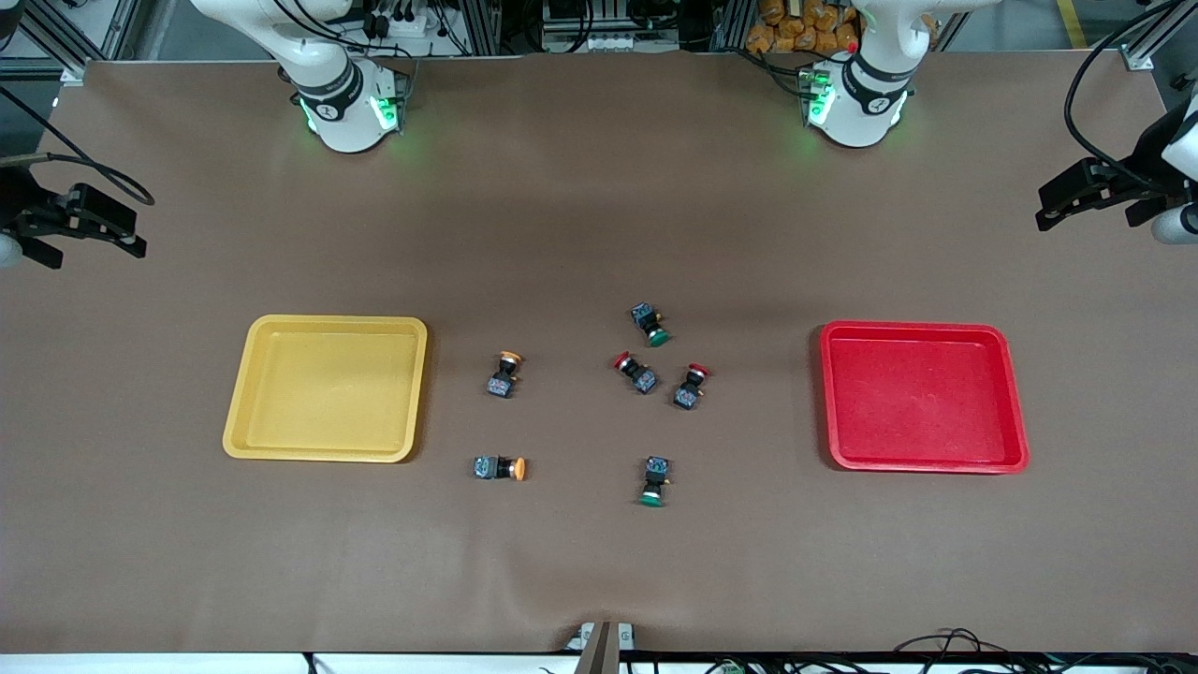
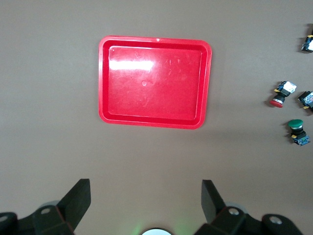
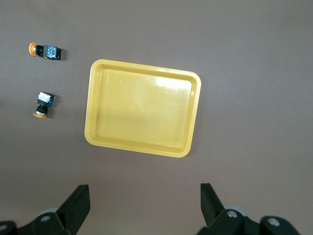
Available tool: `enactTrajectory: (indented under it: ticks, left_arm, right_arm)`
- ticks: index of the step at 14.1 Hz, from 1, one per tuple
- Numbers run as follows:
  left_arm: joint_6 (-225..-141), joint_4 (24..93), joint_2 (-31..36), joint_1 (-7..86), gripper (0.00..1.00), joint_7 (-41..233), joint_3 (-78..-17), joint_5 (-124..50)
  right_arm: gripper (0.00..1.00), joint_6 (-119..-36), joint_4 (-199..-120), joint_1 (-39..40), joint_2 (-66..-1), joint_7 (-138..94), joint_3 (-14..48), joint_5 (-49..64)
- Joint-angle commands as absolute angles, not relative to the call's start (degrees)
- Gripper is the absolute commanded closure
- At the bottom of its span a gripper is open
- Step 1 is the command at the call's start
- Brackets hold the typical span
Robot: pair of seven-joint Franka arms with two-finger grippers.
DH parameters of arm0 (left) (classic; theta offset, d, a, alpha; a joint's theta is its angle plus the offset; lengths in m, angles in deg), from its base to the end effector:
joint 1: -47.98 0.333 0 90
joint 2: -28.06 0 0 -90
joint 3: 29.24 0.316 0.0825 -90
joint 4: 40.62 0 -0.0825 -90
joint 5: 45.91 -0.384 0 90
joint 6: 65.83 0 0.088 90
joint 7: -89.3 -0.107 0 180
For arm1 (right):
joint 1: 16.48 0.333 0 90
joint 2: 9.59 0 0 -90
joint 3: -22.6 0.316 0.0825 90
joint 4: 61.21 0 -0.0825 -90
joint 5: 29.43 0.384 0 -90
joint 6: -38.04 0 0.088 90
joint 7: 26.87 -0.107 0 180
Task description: Place red and yellow buttons in trays
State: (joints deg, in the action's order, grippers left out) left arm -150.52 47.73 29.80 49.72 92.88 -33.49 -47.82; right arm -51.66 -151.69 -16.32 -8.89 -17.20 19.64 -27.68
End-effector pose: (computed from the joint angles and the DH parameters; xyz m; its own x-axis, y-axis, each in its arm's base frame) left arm 0.5353 -0.0203 0.6466 0.9993 0.0218 -0.0312 0.0207 -0.9991 -0.0375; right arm 0.5497 -0.0238 0.6269 0.9928 0.1197 0.0038 0.1198 -0.9923 -0.0310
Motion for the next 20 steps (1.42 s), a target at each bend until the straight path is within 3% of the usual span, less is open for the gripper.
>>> enactTrajectory:
  ticks: [1,14,20]
  left_arm:
    - [-150.82,48.06,30.26,50.27,0.0,91.67,-33.2,-46.62]
    - [-150.82,47.97,30.08,50.27,0.0,92.47,-33.55,-46.62]
    - [-151.0,47.01,25.78,49.22,0.0,91.76,-34.96,-47.41]
  right_arm:
    - [0.0,-51.0,-150.59,-17.01,-10.12,-16.59,19.97,-27.85]
    - [0.0,-51.52,-151.21,-17.54,-10.91,-16.5,19.88,-28.29]
    - [0.0,-51.7,-151.21,-17.45,-11.44,-16.41,19.97,-30.57]
